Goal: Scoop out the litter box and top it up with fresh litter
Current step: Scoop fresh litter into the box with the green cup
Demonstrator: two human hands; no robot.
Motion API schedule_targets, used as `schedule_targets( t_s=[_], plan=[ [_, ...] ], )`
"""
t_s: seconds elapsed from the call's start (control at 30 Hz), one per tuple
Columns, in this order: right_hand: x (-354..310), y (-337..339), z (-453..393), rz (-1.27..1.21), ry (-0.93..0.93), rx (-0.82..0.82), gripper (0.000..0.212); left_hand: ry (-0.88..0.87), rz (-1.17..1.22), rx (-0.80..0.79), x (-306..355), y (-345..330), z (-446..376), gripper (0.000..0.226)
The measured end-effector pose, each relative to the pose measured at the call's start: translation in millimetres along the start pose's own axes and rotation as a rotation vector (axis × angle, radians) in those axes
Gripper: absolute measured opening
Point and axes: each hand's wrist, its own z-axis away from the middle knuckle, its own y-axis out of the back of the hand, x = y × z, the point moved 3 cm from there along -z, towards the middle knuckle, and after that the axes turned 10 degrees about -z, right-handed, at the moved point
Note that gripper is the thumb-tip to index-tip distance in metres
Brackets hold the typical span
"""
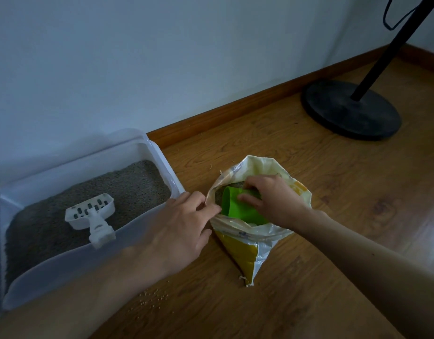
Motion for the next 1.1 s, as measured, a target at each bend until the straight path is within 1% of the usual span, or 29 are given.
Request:
schedule_targets(
  t_s=[0.07,0.13,0.23,0.3,0.47,0.67,0.83,0.97,1.03,1.1],
  plan=[
    [0,-4,0,-0.011,-0.024,-0.089,0.026,-0.001,-0.011,-0.009,3,-3,-5,0.034],
    [1,-8,1,-0.020,-0.036,-0.119,0.032,0.001,0.001,0.003,5,-4,-10,0.021],
    [2,-8,6,-0.036,-0.039,-0.102,0.037,0.007,0.029,0.025,5,-6,-14,0.013],
    [0,-3,10,-0.039,-0.035,-0.071,0.036,0.014,0.050,0.057,3,-7,-14,0.010],
    [-8,13,21,0.014,0.032,0.017,0.032,0.029,0.075,0.106,0,-5,-9,0.014],
    [-30,18,18,0.278,0.107,-0.006,0.030,0.046,0.137,0.112,-1,-5,-5,0.020],
    [-28,-11,3,0.427,0.015,-0.110,0.021,0.025,0.163,0.127,1,-8,-6,0.011],
    [-17,-30,-2,0.470,-0.061,-0.150,0.021,-0.020,0.175,0.123,6,-13,-10,0.007],
    [-13,-34,-3,0.463,-0.051,-0.167,0.018,-0.019,0.186,0.124,5,-15,-12,0.008],
    [-7,-33,-3,0.361,-0.068,-0.191,0.029,-0.008,0.205,0.124,2,-15,-12,0.010]
  ],
)
